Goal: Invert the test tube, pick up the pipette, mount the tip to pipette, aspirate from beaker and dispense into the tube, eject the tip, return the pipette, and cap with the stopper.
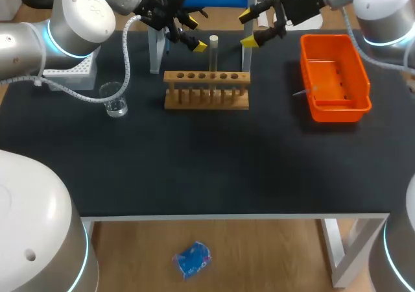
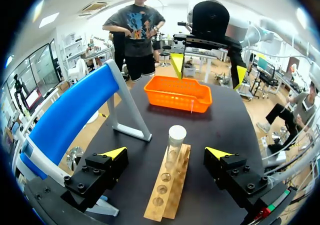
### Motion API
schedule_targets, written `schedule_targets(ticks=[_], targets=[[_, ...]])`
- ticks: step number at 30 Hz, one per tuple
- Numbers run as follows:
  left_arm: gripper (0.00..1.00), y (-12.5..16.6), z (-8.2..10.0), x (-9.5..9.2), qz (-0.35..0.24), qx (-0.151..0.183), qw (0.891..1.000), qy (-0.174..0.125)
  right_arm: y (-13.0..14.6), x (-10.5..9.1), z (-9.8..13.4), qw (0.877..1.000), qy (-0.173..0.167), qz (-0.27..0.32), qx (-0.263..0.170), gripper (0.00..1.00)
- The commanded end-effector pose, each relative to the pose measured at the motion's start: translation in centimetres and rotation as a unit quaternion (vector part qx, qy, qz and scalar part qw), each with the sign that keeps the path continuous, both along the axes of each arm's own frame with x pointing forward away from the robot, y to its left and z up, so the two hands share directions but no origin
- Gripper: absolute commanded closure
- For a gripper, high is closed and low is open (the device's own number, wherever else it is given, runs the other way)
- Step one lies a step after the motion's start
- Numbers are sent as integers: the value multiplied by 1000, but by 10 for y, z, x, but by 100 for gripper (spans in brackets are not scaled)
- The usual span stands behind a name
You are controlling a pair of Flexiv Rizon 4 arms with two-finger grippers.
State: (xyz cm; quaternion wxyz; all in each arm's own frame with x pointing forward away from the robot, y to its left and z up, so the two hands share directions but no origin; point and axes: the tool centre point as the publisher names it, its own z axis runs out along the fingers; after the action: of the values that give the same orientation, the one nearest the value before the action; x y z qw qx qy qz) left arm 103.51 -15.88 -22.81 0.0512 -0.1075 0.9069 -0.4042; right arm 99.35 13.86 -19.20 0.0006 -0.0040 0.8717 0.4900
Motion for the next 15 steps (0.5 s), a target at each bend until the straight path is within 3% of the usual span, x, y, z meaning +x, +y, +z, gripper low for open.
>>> schedule_targets(ticks=[1, 8, 15], targets=[[0, 9, 3, -4, 36, -15, 999, 7, -4, 0, 1, 1000, 0, -11, 1, 0], [0, 39, 11, -16, 126, -45, 991, 11, -36, -12, 4, 996, -6, -93, 15, 0], [0, 70, 17, -28, 228, -88, 970, 19, -67, -25, 4, 986, -29, -163, 37, 0]])
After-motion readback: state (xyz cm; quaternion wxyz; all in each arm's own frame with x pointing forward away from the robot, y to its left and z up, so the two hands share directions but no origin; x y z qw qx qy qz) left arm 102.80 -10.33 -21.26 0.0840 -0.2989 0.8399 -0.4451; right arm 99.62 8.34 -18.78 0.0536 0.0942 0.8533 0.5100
